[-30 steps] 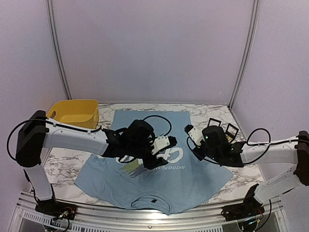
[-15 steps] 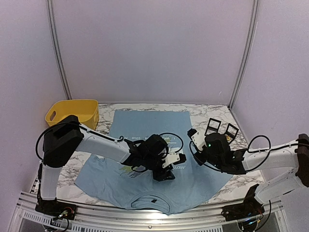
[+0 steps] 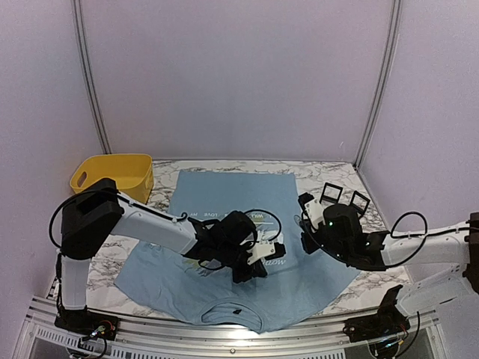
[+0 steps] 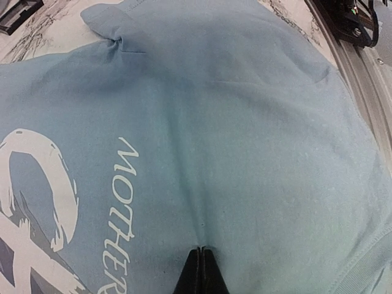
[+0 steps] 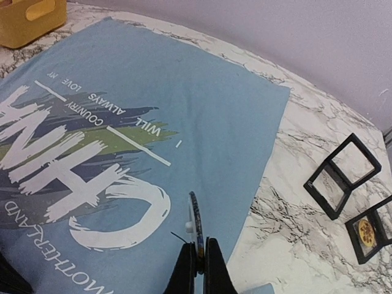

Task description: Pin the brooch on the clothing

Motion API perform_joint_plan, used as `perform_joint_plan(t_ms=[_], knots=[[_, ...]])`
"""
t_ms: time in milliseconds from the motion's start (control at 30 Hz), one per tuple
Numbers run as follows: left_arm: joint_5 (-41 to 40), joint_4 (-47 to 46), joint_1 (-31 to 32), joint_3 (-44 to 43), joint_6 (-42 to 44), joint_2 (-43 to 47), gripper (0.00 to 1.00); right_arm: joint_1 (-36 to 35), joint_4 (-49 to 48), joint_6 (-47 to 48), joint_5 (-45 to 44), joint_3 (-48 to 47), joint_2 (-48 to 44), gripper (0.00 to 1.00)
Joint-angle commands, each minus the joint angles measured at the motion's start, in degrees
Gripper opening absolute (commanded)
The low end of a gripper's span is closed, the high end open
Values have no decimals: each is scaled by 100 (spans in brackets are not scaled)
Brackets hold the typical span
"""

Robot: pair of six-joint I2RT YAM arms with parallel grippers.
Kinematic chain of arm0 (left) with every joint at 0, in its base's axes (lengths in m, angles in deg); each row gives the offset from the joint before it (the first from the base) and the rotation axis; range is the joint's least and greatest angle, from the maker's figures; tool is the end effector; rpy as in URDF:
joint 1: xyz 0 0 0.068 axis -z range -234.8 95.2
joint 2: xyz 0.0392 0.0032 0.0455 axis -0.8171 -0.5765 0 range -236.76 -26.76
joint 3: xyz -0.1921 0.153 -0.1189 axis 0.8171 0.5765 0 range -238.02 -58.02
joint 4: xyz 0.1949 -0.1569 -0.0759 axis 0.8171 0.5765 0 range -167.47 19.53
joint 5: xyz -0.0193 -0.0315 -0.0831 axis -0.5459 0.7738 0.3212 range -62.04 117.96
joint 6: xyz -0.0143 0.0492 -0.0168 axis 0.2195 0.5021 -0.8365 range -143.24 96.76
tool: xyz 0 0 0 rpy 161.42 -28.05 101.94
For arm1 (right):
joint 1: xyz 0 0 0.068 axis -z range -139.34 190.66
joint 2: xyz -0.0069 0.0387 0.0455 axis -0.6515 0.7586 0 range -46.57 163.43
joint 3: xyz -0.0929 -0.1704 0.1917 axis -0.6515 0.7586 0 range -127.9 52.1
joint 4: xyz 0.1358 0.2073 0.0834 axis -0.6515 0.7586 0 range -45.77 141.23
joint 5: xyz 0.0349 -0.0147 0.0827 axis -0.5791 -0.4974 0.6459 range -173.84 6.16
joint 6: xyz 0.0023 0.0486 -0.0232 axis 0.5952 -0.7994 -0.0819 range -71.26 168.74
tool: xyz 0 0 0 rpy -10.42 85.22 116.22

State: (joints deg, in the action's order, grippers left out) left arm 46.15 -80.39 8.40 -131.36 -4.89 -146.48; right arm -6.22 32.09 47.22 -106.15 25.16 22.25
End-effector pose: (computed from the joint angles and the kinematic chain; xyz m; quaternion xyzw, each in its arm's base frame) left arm 0.1892 -0.3992 0.1327 0.6397 0.6462 -0.2831 0.3052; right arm 0.1739 0.1659 0.1878 -0.2376 0.8204 0.0493 0.5178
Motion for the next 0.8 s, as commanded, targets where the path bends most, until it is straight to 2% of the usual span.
perform_joint_plan(t_ms=[0,67,167,267,433,633,767], knots=[[329,-553,-97,398,-390,587,0,-253,-1298,-511,422,585,94,0],[346,-682,-114,534,-393,679,0,-497,-2064,-272,275,845,332,0],[424,-607,-128,615,-295,705,0,-667,-2451,35,160,980,755,0],[596,-535,-173,678,-325,802,0,-828,-2879,460,562,1116,959,0],[715,-820,-243,776,-466,917,0,-1177,-4229,1575,763,1655,1157,0],[902,-863,-329,742,-565,908,0,-1373,-4515,2032,698,1682,1599,0],[1026,-883,-343,734,-631,895,0,-1573,-5090,2488,489,1757,1942,0]])
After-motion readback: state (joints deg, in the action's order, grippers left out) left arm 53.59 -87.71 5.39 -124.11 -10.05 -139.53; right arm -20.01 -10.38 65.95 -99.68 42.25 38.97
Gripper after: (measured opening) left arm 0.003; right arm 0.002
